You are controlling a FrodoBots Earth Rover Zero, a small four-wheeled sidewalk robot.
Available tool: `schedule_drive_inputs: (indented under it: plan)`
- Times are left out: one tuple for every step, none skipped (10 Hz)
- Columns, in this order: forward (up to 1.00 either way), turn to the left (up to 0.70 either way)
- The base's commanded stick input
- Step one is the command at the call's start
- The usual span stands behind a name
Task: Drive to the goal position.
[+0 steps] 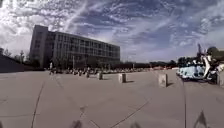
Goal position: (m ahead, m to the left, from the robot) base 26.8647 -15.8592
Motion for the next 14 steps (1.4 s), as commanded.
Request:
schedule_drive_inputs:
  plan:
    - [0.7, -0.23]
    - [0.7, -0.23]
    - [0.7, -0.23]
    - [0.7, -0.2]
    - [0.7, -0.07]
    - [0.7, 0.0]
    - [0.7, 0.0]
    - [0.7, -0.04]
    - [0.7, -0.15]
    - [0.7, -0.2]
    - [0.7, -0.2]
    - [0.7, -0.2]
    - [0.7, -0.2]
    - [0.7, -0.2]
